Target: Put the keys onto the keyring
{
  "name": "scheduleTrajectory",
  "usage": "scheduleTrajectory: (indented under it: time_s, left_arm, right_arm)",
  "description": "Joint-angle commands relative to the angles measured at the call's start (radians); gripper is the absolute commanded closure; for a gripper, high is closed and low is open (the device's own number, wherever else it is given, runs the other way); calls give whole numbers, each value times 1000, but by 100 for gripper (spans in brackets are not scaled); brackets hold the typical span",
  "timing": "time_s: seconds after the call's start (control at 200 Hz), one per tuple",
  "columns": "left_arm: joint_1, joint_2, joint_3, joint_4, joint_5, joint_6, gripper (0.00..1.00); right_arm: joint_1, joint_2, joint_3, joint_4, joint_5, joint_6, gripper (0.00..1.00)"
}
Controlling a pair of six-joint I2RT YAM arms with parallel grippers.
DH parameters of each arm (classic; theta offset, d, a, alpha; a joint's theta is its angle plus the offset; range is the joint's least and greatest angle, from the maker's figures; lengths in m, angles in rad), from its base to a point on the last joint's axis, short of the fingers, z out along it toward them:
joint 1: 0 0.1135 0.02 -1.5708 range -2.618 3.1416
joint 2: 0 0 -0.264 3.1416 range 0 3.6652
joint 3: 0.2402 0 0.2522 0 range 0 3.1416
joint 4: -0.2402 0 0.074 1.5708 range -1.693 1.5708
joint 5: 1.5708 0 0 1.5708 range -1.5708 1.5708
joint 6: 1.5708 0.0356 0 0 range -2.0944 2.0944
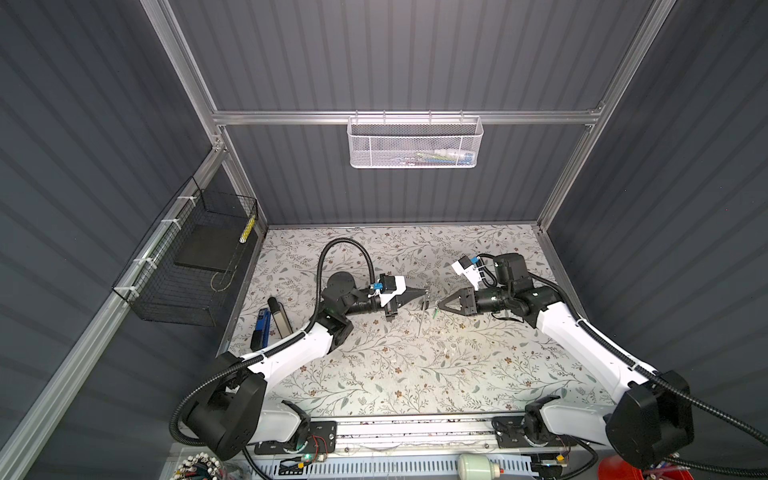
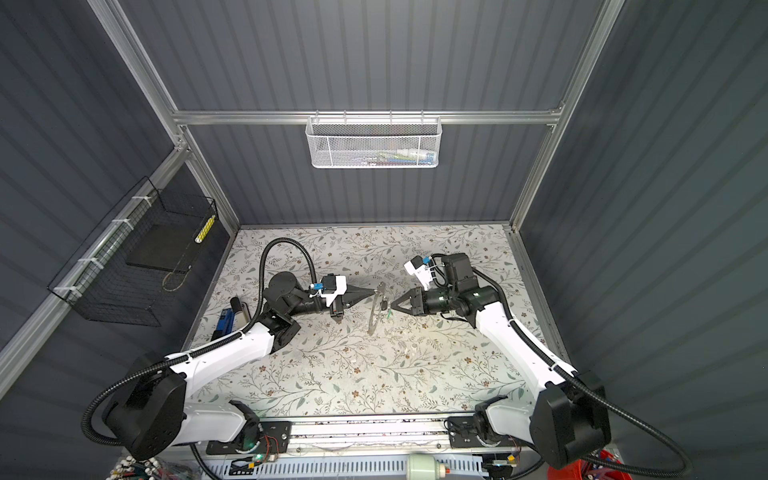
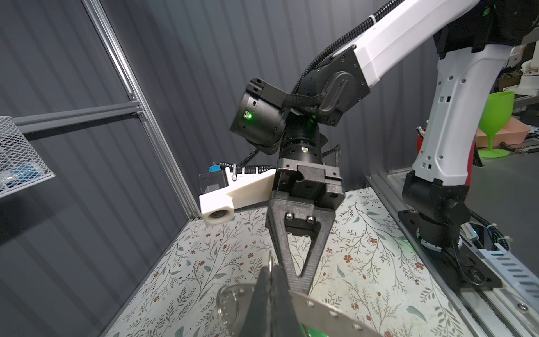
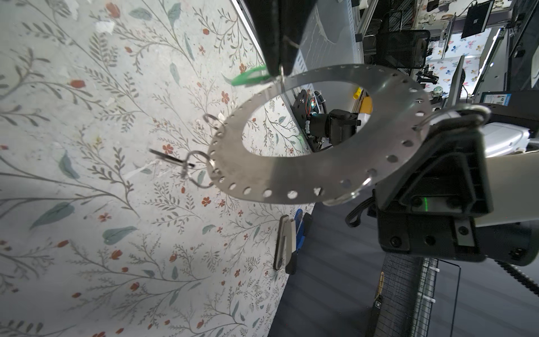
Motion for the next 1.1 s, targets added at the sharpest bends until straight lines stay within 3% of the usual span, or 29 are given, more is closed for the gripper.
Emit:
scheduleTrajectory:
  time_s: [0.0, 0.18, 0.465, 0.595, 0.725, 0.85, 0.981, 1.096]
  left_arm:
    - [5, -31, 28, 0, 27, 31, 100]
    - [5, -59, 31, -112, 43, 98, 100]
    - [5, -86, 28, -180, 51, 121, 100]
    - [5, -88, 23, -182, 49, 117, 100]
    - [6, -87, 29, -182, 51, 111, 100]
    - [5, -81, 36, -174, 53, 100, 100]
    - [7, -73, 50, -167, 75, 77, 100]
    - [7, -64, 67, -157, 106, 42, 100]
  right_arm:
    - [-1, 43, -22, -105, 111, -28, 100]
    - [3, 116, -109, -69, 226, 16, 100]
    - [4, 309, -101, -58, 329, 8, 99]
    - [4, 322, -81, -73, 398, -16, 83]
    - [8, 211, -99, -42, 443, -73, 63]
    - [50, 14, -149, 10, 471, -198, 54]
    - [100, -170, -207, 107, 414, -346, 51]
    - [120, -318, -300, 300, 327, -415, 53]
